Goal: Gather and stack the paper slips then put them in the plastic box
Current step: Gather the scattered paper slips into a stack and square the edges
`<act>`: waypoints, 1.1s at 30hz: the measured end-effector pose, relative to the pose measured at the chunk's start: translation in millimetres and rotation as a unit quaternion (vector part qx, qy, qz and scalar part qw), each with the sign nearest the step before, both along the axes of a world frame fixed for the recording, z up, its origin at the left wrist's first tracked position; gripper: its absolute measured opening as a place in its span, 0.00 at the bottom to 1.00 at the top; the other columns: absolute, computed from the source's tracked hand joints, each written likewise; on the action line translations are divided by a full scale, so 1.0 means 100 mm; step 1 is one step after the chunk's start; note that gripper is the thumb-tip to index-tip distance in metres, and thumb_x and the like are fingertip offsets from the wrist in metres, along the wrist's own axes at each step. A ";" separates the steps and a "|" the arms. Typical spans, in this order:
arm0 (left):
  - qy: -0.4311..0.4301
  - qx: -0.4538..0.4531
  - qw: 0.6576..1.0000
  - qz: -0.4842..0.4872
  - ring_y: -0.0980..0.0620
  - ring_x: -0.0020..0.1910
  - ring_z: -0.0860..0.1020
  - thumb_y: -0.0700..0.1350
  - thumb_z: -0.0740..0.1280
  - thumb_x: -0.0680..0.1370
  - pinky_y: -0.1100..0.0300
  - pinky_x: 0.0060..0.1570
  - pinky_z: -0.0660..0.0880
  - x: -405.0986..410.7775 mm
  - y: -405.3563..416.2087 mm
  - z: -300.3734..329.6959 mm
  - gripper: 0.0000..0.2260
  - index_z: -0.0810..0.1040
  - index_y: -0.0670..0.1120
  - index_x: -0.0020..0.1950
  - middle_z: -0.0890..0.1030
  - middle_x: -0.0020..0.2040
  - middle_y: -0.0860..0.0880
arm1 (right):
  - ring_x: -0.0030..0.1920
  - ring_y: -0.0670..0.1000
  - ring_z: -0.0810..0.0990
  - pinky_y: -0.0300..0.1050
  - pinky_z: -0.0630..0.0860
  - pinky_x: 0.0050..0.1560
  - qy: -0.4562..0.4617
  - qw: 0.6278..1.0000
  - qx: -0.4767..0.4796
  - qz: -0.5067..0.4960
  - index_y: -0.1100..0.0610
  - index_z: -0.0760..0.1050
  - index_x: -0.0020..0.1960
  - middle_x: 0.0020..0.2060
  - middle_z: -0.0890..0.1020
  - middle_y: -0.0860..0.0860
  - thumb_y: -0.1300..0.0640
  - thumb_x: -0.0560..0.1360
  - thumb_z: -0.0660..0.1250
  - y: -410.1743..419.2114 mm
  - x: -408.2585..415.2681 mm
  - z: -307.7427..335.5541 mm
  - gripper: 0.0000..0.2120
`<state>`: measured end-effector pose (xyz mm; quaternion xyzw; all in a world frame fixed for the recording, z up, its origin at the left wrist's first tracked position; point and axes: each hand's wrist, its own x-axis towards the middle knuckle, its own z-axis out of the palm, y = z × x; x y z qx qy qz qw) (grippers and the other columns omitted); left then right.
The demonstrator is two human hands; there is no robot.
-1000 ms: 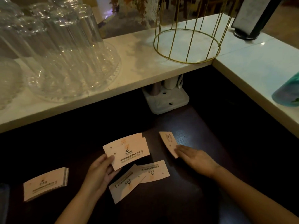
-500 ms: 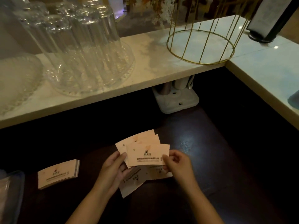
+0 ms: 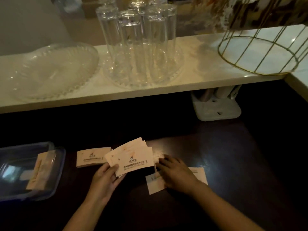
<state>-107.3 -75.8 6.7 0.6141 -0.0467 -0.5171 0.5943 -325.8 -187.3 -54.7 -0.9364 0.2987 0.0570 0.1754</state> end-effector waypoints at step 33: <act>0.019 -0.045 0.999 0.017 0.50 0.47 0.83 0.36 0.63 0.74 0.58 0.40 0.81 -0.21 0.06 -0.03 0.11 0.77 0.47 0.53 0.86 0.45 0.48 | 0.37 0.51 0.82 0.41 0.79 0.32 -0.400 0.640 0.367 -0.544 0.56 0.72 0.41 0.40 0.82 0.54 0.59 0.73 0.68 0.38 0.33 0.41 0.05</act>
